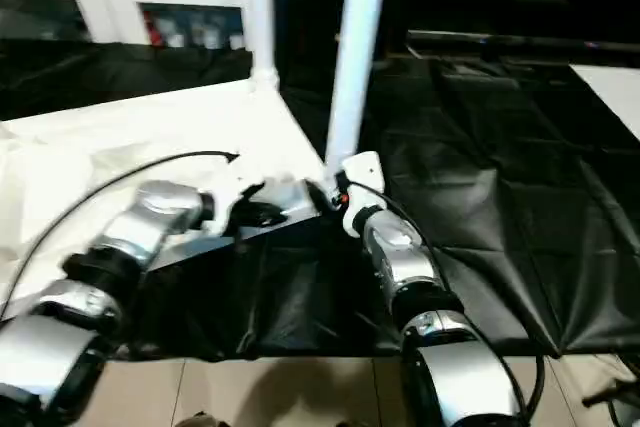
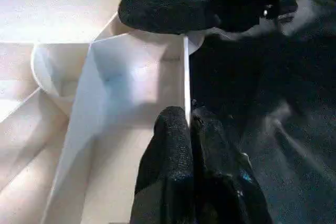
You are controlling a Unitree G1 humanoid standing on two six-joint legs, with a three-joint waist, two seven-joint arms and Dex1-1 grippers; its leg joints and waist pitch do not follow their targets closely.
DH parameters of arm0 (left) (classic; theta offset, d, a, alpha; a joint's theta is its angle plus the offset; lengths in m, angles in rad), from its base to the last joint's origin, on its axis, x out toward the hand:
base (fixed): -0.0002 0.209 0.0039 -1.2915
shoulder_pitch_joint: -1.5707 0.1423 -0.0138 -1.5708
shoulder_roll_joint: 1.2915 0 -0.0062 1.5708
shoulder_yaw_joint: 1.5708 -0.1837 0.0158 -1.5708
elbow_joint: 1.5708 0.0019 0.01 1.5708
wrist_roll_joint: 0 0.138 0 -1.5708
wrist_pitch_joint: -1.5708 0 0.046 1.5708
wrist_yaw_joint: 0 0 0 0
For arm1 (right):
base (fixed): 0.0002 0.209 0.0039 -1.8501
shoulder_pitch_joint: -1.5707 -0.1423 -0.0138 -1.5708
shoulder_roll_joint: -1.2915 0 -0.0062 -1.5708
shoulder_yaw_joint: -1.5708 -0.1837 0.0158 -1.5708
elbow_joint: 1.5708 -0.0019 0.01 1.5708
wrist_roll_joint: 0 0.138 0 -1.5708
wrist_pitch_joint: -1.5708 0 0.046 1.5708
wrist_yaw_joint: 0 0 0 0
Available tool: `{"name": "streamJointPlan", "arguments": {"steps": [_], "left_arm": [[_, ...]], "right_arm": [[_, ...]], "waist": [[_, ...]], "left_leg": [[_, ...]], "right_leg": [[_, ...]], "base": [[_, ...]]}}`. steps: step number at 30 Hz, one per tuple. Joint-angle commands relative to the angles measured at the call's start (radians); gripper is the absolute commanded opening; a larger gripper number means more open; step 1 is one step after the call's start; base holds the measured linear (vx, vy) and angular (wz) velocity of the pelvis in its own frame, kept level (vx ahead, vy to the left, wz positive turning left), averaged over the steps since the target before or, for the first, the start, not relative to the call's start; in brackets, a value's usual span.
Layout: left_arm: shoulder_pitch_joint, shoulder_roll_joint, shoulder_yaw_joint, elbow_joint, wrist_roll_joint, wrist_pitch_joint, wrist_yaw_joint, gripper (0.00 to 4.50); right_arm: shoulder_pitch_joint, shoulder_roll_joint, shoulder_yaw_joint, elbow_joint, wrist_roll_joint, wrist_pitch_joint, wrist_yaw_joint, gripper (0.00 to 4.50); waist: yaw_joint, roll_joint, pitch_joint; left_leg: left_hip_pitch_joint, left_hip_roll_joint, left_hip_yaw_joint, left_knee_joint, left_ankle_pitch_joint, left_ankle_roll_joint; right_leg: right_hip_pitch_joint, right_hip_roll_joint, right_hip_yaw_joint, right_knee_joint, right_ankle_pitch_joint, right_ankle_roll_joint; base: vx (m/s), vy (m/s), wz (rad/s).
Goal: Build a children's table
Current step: Rotate leg to tighten
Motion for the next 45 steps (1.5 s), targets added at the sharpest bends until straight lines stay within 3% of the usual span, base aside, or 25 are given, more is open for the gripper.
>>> {"name": "streamJointPlan", "arguments": {"steps": [1,4,10,14,16,18,22,26,31,34,35,36,39,40,43,45], "left_arm": [[0.016,0.005,-0.049,-0.062,-0.035,-0.056,-0.151,0.0],[0.02,0.023,-0.057,-0.067,-0.037,-0.066,-0.192,0.0],[0.022,0.079,-0.069,-0.05,-0.034,-0.108,-0.29,0.0],[0.025,0.095,-0.069,-0.052,-0.041,-0.113,-0.33,0.0],[0.03,0.107,-0.071,-0.055,-0.044,-0.115,-0.36,0.0],[0.031,0.111,-0.073,-0.056,-0.045,-0.116,-0.368,0.0],[0.033,0.12,-0.077,-0.058,-0.046,-0.119,-0.388,0.0],[0.033,0.123,-0.074,-0.055,-0.044,-0.12,-0.394,0.0],[0.029,0.11,-0.056,-0.047,-0.04,-0.093,-0.336,0.0],[0.004,0.059,-0.018,-0.019,-0.034,-0.041,-0.176,0.0],[0.0,0.051,-0.015,-0.016,-0.034,-0.035,-0.155,0.0],[-0.002,0.034,-0.013,-0.016,-0.033,-0.023,-0.125,0.0],[-0.007,-0.002,-0.01,-0.014,-0.03,-0.001,-0.066,0.0],[-0.008,-0.035,-0.005,-0.014,-0.031,0.02,-0.021,0.0],[-0.009,-0.095,-0.002,-0.017,-0.027,0.049,0.057,0.0],[-0.003,-0.13,0.0,-0.027,-0.032,0.059,0.086,0.0]], "right_arm": [[-0.003,-0.002,0.099,0.007,-0.042,-0.025,0.213,3.81],[0.003,-0.018,0.117,0.002,-0.046,-0.023,0.295,3.81],[0.041,-0.075,0.164,-0.088,0.017,0.042,0.658,3.81],[0.061,-0.096,0.197,-0.132,0.029,0.079,0.777,3.81],[0.086,-0.112,0.237,-0.182,0.032,0.112,0.862,3.49],[0.094,-0.117,0.249,-0.198,0.031,0.121,0.887,3.49],[0.121,-0.129,0.281,-0.235,0.01,0.125,0.934,3.07],[0.13,-0.12,0.267,-0.247,0.018,0.139,0.918,2.84],[0.122,-0.081,0.198,-0.233,0.049,0.15,0.78,2.75],[0.077,-0.025,0.101,-0.15,0.042,0.135,0.446,2.75],[0.071,-0.018,0.09,-0.14,0.04,0.135,0.4,2.74],[0.061,-0.005,0.069,-0.121,0.043,0.127,0.33,2.74],[0.043,0.019,0.03,-0.087,0.057,0.124,0.21,2.74],[0.03,0.035,0.006,-0.064,0.057,0.125,0.097,2.74],[0.007,0.066,-0.029,-0.018,0.07,0.123,-0.036,2.74],[0.007,0.078,0.026,-0.012,-0.007,0.092,-0.097,2.74]], "waist": [[0.005,0.008,-0.075],[0.005,0.011,-0.074],[0.015,0.006,-0.069],[0.02,0.006,-0.068],[0.026,0.005,-0.068],[0.028,0.005,-0.069],[0.039,0.005,-0.07],[0.041,0.005,-0.07],[0.038,0.006,-0.068],[0.029,0.006,-0.063],[0.023,0.004,-0.063],[0.021,0.003,-0.064],[0.01,0.005,-0.068],[0.009,0.012,-0.07],[0.008,0.006,-0.075],[0.009,0.008,-0.075]], "left_leg": [[-0.005,0.047,-0.011,-0.058,-0.146,0.077],[-0.001,0.05,-0.009,-0.056,-0.144,0.089],[0.003,0.053,-0.009,-0.059,-0.194,0.084],[0.003,0.054,-0.011,-0.06,-0.201,0.076],[0.005,0.054,-0.01,-0.06,-0.199,0.076],[0.006,0.056,-0.011,-0.061,-0.198,0.071],[0.006,0.056,-0.012,-0.062,-0.189,0.06],[0.007,0.055,-0.012,-0.062,-0.194,0.053],[0.004,0.054,-0.013,-0.064,-0.201,0.043],[0.013,0.053,-0.016,-0.068,-0.234,0.008],[0.014,0.046,-0.022,-0.068,-0.268,-0.014],[0.013,0.045,-0.022,-0.068,-0.266,-0.011],[0.009,0.048,-0.02,-0.067,-0.236,0.007],[0.009,0.049,-0.02,-0.066,-0.218,0.007],[0.004,0.044,-0.015,-0.062,-0.178,0.011],[0.001,0.042,-0.013,-0.06,-0.154,0.025]], "right_leg": [[0.068,-0.076,0.064,-0.057,-0.164,-0.221],[0.064,-0.074,0.064,-0.053,-0.137,-0.238],[0.064,-0.077,0.066,-0.065,-0.247,-0.217],[0.061,-0.078,0.066,-0.067,-0.274,-0.211],[0.059,-0.079,0.067,-0.068,-0.283,-0.204],[0.058,-0.081,0.067,-0.067,-0.286,-0.203],[0.057,-0.082,0.067,-0.067,-0.294,-0.194],[0.056,-0.082,0.066,-0.07,-0.308,-0.185],[0.056,-0.083,0.066,-0.071,-0.33,-0.178],[0.046,-0.086,0.067,-0.079,-0.399,-0.163],[0.05,-0.09,0.061,-0.092,-0.506,-0.124],[0.052,-0.09,0.061,-0.094,-0.511,-0.116],[0.051,-0.085,0.066,-0.086,-0.419,-0.137],[0.051,-0.084,0.068,-0.08,-0.364,-0.155],[0.057,-0.081,0.067,-0.07,-0.271,-0.183],[0.058,-0.078,0.066,-0.067,-0.229,-0.191]], "base": [[0.0,0.0,0.0],[0.0,0.0,0.0],[0.0,0.0,0.0],[0.0,0.0,0.0],[0.0,0.0,0.0],[0.0,0.0,0.0],[0.0,0.0,0.0],[0.0,0.0,0.0],[0.0,0.0,0.0],[0.0,0.0,0.0],[0.0,0.0,0.0],[0.0,0.0,0.0],[0.0,0.0,0.0],[0.0,0.0,0.0],[0.0,0.0,0.0],[0.0,0.0,0.0]]}}
